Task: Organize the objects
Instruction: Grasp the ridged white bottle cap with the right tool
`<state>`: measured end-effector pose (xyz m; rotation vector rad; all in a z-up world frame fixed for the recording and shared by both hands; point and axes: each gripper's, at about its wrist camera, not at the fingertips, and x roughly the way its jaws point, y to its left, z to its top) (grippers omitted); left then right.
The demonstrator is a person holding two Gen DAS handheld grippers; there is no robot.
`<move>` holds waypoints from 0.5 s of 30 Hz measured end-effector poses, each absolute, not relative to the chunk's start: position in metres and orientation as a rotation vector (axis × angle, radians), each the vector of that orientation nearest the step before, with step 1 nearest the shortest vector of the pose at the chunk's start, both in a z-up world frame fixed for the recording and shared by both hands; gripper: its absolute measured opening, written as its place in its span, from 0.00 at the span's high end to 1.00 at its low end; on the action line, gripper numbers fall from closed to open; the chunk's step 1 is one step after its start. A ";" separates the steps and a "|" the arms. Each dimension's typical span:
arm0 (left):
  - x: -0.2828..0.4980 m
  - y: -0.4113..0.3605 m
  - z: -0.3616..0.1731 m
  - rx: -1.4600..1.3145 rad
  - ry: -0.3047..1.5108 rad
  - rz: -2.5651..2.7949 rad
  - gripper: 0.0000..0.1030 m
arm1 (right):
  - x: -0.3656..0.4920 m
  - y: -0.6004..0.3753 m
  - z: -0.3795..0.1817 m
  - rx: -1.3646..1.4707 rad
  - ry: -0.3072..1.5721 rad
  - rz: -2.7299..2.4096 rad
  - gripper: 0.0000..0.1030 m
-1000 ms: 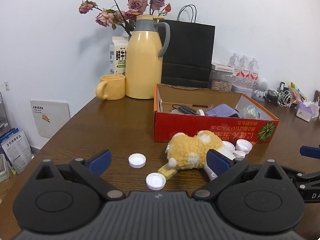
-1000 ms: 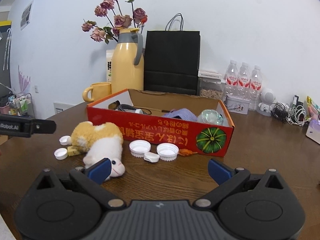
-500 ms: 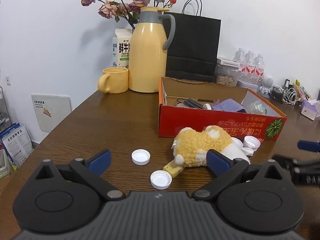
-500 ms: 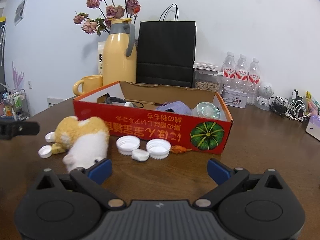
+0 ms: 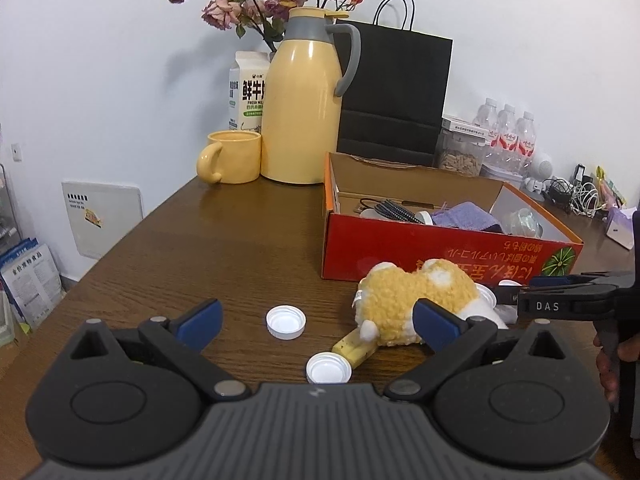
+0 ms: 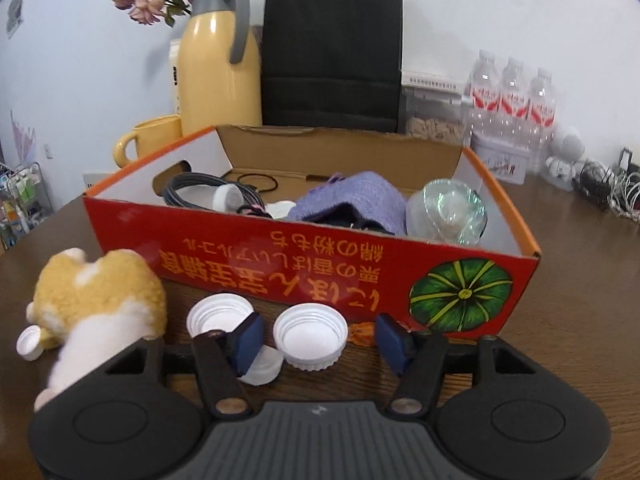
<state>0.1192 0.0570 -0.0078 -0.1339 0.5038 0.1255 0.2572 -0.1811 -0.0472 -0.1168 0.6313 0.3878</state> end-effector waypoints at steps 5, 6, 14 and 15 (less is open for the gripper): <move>0.123 0.056 -0.011 -0.138 0.511 0.128 0.00 | 0.254 -0.179 -0.047 -0.127 0.612 0.407 0.62; 0.123 0.056 -0.011 -0.136 0.511 0.129 0.00 | 0.253 -0.179 -0.048 -0.135 0.604 0.406 0.62; 0.120 0.056 -0.010 -0.128 0.506 0.150 0.00 | 0.241 -0.186 -0.040 -0.113 0.517 0.392 0.62; 0.119 0.057 -0.010 -0.128 0.506 0.154 0.00 | 0.238 -0.187 -0.037 -0.108 0.501 0.392 0.62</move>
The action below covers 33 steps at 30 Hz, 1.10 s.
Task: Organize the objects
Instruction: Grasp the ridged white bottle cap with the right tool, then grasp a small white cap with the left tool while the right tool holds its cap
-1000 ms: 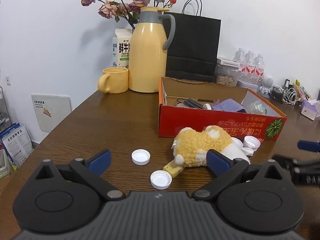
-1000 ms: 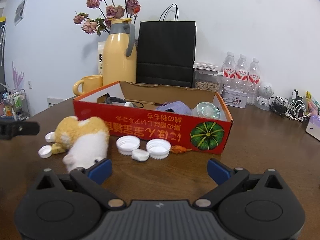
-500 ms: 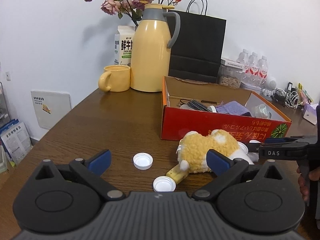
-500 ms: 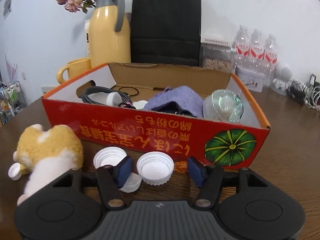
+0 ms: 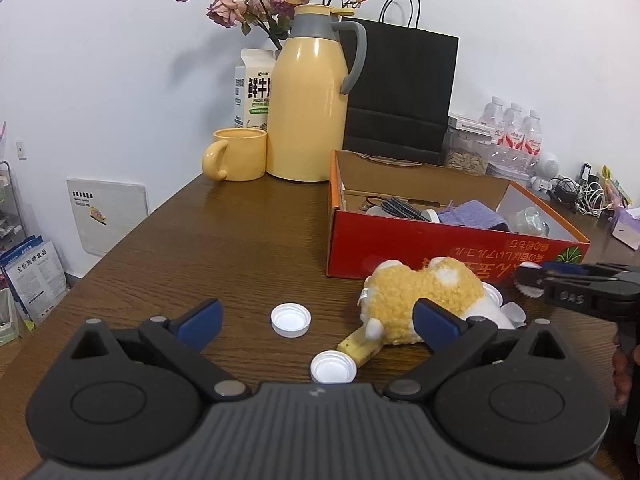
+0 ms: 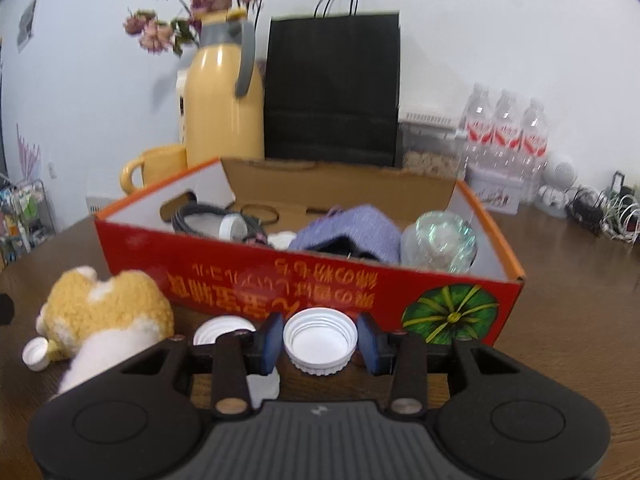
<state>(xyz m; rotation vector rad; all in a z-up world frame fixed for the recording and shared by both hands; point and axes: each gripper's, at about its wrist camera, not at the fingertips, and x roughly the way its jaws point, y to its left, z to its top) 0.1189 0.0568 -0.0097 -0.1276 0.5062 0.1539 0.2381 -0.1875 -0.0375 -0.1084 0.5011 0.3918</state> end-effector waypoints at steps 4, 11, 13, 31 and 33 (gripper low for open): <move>0.118 0.061 -0.010 -0.126 0.508 0.176 0.00 | 0.224 -0.195 -0.032 -0.099 0.448 0.395 0.62; 0.115 0.073 -0.013 -0.118 0.518 0.216 0.00 | 0.203 -0.208 -0.027 -0.090 0.390 0.398 0.62; 0.115 0.076 -0.015 -0.115 0.526 0.232 0.00 | 0.198 -0.212 -0.026 -0.083 0.373 0.399 0.62; 0.161 0.079 -0.037 -0.075 0.622 0.216 0.26 | 0.186 -0.214 -0.026 -0.096 0.334 0.413 0.62; 0.166 0.077 -0.039 -0.066 0.633 0.207 0.35 | 0.185 -0.214 -0.026 -0.096 0.333 0.415 0.62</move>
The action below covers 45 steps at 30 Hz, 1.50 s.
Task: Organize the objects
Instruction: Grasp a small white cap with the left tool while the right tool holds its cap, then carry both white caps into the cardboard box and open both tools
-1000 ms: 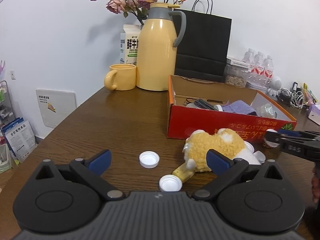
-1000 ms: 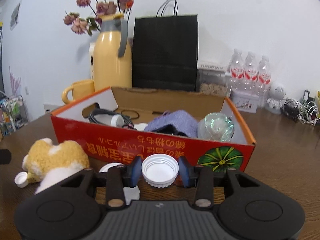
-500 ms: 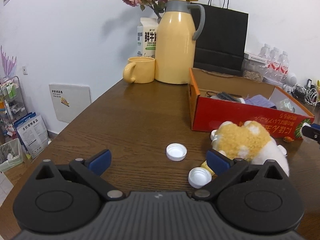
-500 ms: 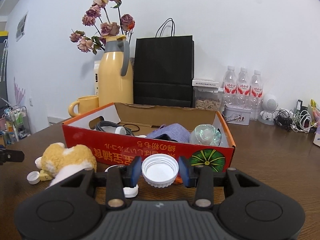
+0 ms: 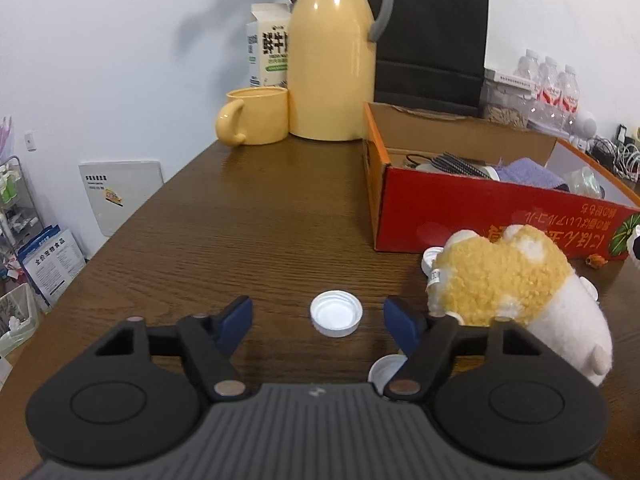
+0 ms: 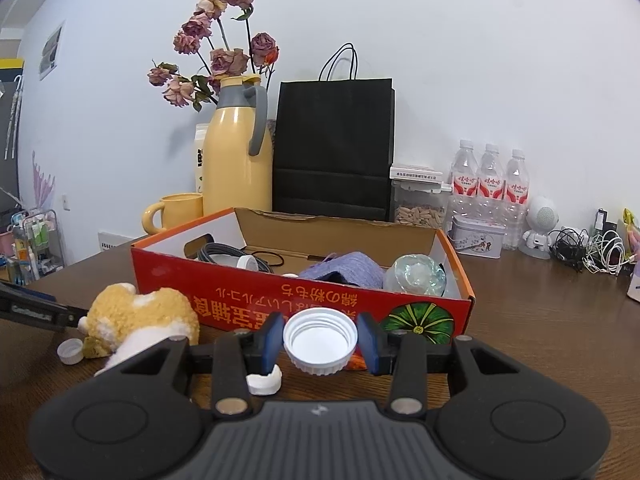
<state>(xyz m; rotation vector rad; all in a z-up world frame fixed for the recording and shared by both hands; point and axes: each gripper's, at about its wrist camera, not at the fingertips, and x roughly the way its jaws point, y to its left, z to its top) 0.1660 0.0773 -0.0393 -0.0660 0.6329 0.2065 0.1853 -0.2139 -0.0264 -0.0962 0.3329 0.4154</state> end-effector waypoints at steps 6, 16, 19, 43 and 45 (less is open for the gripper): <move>0.171 0.071 -0.044 -0.042 0.641 0.162 0.72 | 0.185 -0.214 -0.027 -0.098 0.331 0.418 0.62; 0.169 0.072 -0.040 -0.047 0.611 0.185 0.72 | 0.183 -0.213 -0.028 -0.101 0.329 0.418 0.62; 0.166 0.072 -0.037 -0.050 0.594 0.186 0.72 | 0.183 -0.213 -0.028 -0.101 0.328 0.418 0.62; 0.215 -0.006 0.043 -0.038 0.356 -0.019 0.72 | 0.223 -0.197 0.023 -0.128 0.225 0.408 0.62; 0.230 -0.011 0.045 -0.048 0.350 -0.025 0.72 | 0.236 -0.194 0.026 -0.126 0.226 0.402 0.62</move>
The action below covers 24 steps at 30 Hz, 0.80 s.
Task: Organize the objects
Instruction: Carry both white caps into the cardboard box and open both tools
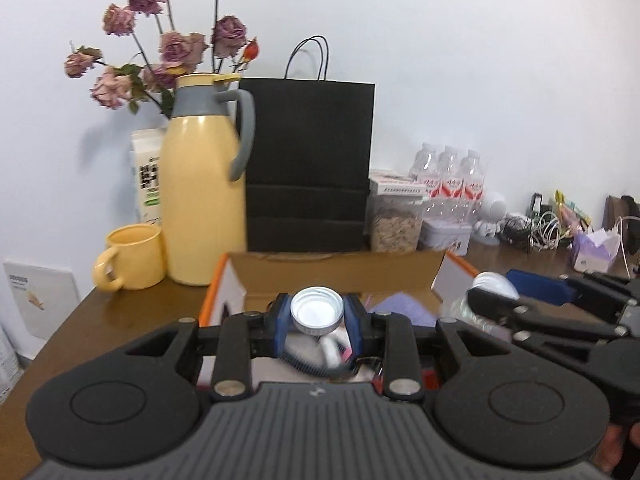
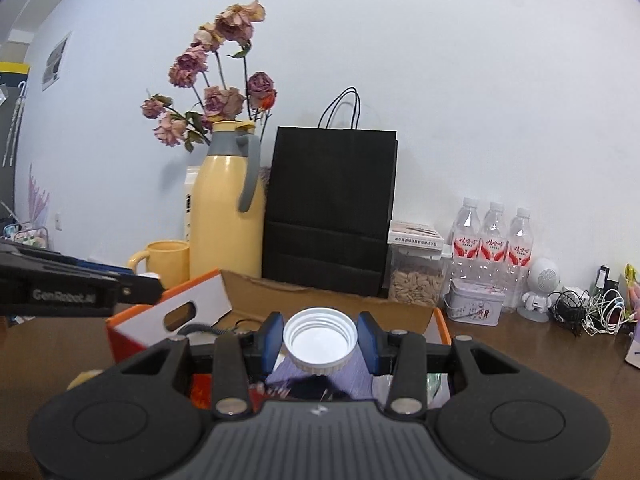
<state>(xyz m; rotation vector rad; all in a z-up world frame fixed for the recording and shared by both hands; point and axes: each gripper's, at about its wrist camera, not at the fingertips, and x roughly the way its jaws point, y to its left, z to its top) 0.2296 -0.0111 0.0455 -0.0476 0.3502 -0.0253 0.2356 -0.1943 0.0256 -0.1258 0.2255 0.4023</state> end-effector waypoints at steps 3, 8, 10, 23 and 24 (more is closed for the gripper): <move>0.253 -0.018 0.047 -0.060 0.348 -0.025 0.72 | 0.257 -0.189 0.026 -0.114 0.237 0.388 0.62; 0.286 -0.023 0.044 -0.035 0.341 0.044 0.72 | 0.295 -0.178 0.019 -0.091 0.263 0.366 0.62; 0.295 -0.022 0.040 -0.028 0.356 0.056 0.72 | 0.305 -0.178 0.013 -0.084 0.274 0.356 0.62; 0.303 -0.012 0.021 -0.057 0.399 0.035 0.45 | 0.314 -0.183 -0.004 -0.072 0.349 0.355 0.59; 0.303 -0.012 0.021 -0.059 0.395 0.038 0.34 | 0.314 -0.184 -0.005 -0.070 0.355 0.352 0.48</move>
